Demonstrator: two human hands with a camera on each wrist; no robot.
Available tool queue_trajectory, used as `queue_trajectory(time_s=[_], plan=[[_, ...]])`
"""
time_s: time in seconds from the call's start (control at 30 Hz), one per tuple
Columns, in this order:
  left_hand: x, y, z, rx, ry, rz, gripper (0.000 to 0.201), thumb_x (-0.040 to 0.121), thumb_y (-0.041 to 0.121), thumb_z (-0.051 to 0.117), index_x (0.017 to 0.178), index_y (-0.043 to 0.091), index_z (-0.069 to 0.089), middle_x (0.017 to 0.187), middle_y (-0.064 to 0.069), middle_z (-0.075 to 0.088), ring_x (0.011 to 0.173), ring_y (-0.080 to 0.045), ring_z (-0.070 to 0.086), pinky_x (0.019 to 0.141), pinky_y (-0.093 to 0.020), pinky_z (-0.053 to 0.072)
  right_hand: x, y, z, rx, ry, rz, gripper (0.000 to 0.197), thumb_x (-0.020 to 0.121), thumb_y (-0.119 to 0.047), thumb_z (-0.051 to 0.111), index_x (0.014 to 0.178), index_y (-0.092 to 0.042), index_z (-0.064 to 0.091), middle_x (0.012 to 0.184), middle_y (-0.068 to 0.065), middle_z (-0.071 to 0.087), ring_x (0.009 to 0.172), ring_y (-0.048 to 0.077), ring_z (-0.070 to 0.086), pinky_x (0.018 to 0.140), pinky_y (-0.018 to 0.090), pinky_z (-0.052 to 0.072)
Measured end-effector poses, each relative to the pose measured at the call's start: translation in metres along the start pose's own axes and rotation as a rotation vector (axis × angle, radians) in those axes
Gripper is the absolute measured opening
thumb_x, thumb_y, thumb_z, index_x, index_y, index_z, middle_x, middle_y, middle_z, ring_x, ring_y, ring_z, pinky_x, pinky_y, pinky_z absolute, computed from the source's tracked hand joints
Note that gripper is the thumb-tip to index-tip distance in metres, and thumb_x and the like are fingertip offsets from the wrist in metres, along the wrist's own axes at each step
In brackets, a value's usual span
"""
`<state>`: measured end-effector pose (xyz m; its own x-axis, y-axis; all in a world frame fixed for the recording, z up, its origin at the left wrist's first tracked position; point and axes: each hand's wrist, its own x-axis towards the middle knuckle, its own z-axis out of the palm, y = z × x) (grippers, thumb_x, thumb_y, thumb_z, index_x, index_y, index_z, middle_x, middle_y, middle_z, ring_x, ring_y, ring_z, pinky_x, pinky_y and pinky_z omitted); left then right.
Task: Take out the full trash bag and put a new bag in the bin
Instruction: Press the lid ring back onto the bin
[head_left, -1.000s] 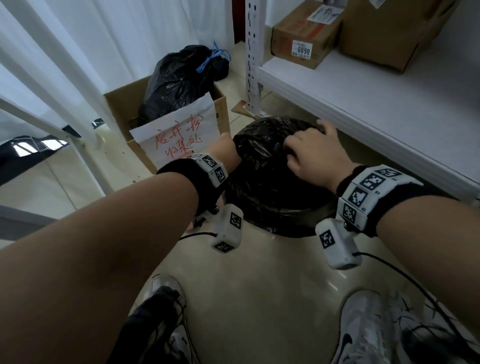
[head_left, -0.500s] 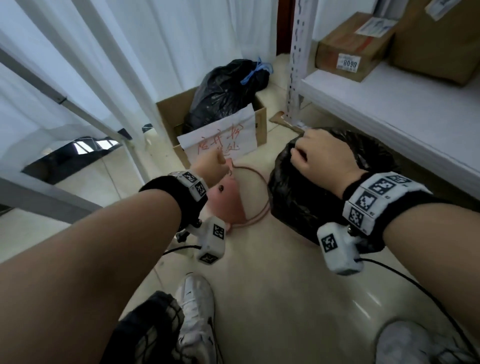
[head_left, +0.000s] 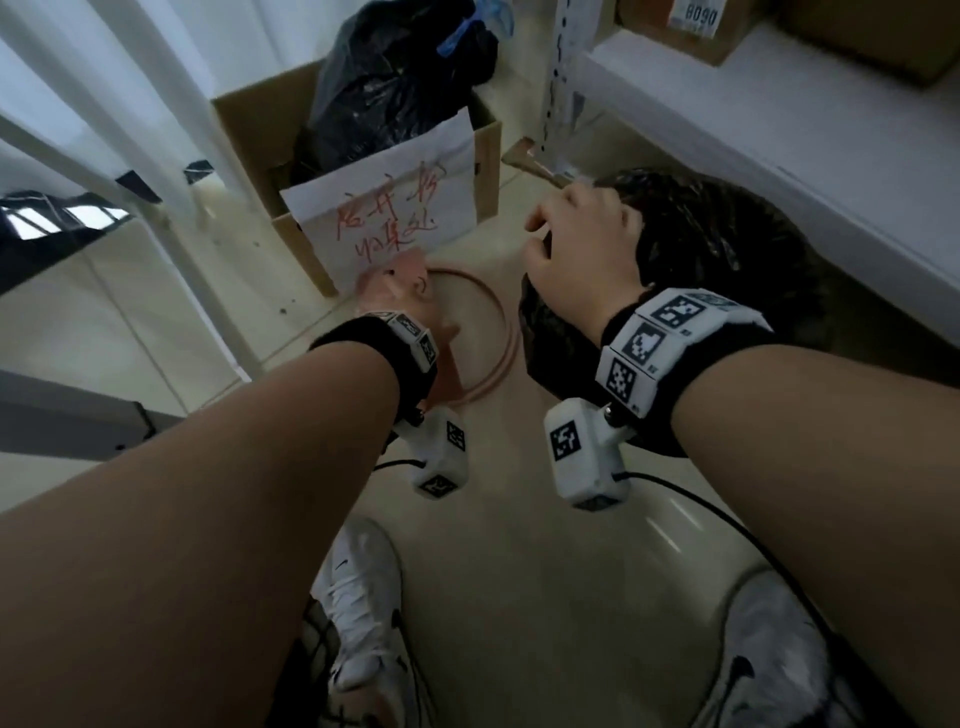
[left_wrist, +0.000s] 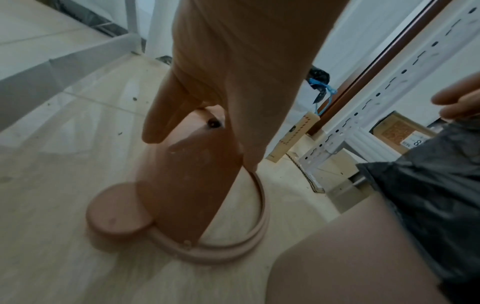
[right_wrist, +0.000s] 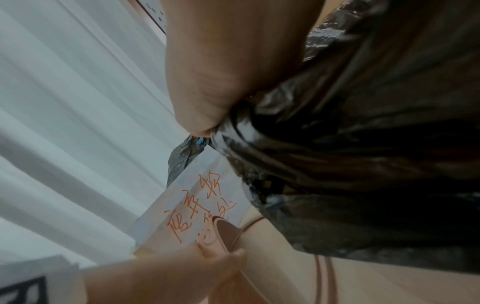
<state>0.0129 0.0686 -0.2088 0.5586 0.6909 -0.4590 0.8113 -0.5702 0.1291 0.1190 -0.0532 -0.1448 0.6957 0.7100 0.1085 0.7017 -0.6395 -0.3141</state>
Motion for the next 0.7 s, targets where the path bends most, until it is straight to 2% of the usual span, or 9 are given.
queue_trajectory(time_s=[0.07,0.1,0.17,0.23,0.37,0.43,0.53,0.63,0.7], plan=[[0.009,-0.002,0.006,-0.148,-0.050,-0.171,0.104,0.084,0.040,0.066,0.150,0.007,-0.007,0.158,-0.018,0.007,0.144,-0.037,0.018,0.117,-0.047,0.022,0.004,-0.002,0.001,0.005,0.003,-0.001,0.026,0.088,-0.022,0.044,0.109,-0.018,0.058,0.124,0.005,0.049,0.124,0.026,0.037,0.107,0.040,0.022],[0.013,-0.005,0.007,-0.205,-0.053,-0.234,0.108,0.082,0.040,0.067,0.150,0.011,-0.012,0.158,-0.020,0.005,0.143,-0.038,0.020,0.116,-0.048,0.024,0.006,-0.003,0.001,0.007,0.004,-0.001,0.026,0.088,-0.022,0.044,0.109,-0.018,0.058,0.124,0.005,0.049,0.124,0.026,0.037,0.107,0.040,0.021],[0.017,-0.015,0.005,-0.216,-0.083,-0.290,0.104,0.082,0.036,0.068,0.151,0.012,-0.006,0.155,-0.024,0.016,0.139,-0.040,0.030,0.111,-0.047,0.034,0.009,-0.005,0.001,0.001,-0.009,-0.009,0.025,0.088,-0.022,0.043,0.108,-0.019,0.059,0.123,0.004,0.050,0.123,0.025,0.038,0.108,0.040,0.021],[0.016,-0.030,0.006,-0.095,-0.083,-0.250,0.087,0.087,0.031,0.061,0.150,0.009,0.005,0.152,-0.022,0.025,0.136,-0.040,0.034,0.108,-0.048,0.038,0.007,-0.008,0.002,-0.007,-0.022,-0.027,0.025,0.088,-0.022,0.043,0.106,-0.019,0.060,0.122,0.003,0.051,0.123,0.024,0.039,0.109,0.040,0.020],[0.011,-0.049,0.000,0.062,0.002,-0.167,0.060,0.095,0.013,0.035,0.148,0.008,0.008,0.148,-0.025,0.030,0.134,-0.042,0.035,0.108,-0.049,0.037,0.000,-0.012,0.000,-0.041,-0.032,-0.034,0.025,0.090,-0.022,0.041,0.107,-0.020,0.059,0.122,0.003,0.051,0.123,0.024,0.039,0.109,0.041,0.019],[0.009,-0.055,-0.009,0.113,0.036,-0.093,0.051,0.097,0.010,0.029,0.146,0.010,0.015,0.142,-0.026,0.040,0.126,-0.042,0.045,0.102,-0.049,0.042,-0.002,-0.013,-0.003,-0.065,-0.039,-0.050,0.026,0.090,-0.023,0.041,0.109,-0.020,0.058,0.123,0.003,0.050,0.123,0.024,0.039,0.109,0.041,0.019],[-0.007,-0.058,-0.038,0.176,0.071,-0.003,0.038,0.100,0.015,0.029,0.136,0.006,0.033,0.127,-0.021,0.055,0.113,-0.039,0.056,0.097,-0.048,0.046,-0.006,-0.018,-0.012,-0.096,-0.066,-0.076,0.027,0.091,-0.023,0.041,0.112,-0.019,0.057,0.125,0.004,0.050,0.125,0.025,0.038,0.109,0.042,0.020],[-0.032,-0.050,-0.071,0.268,0.141,0.129,0.033,0.100,0.018,0.035,0.129,0.003,0.043,0.124,-0.022,0.057,0.112,-0.038,0.056,0.095,-0.044,0.045,-0.007,-0.026,-0.028,-0.133,-0.151,-0.085,0.032,0.090,-0.024,0.042,0.119,-0.017,0.052,0.130,0.008,0.047,0.126,0.029,0.037,0.108,0.045,0.022],[-0.053,-0.037,-0.097,0.318,0.167,0.167,0.040,0.103,0.023,0.028,0.133,0.000,0.042,0.130,-0.025,0.052,0.119,-0.038,0.052,0.099,-0.041,0.041,-0.008,-0.032,-0.045,-0.143,-0.212,-0.084,0.038,0.090,-0.027,0.044,0.125,-0.016,0.046,0.133,0.011,0.044,0.127,0.031,0.036,0.107,0.046,0.025]])
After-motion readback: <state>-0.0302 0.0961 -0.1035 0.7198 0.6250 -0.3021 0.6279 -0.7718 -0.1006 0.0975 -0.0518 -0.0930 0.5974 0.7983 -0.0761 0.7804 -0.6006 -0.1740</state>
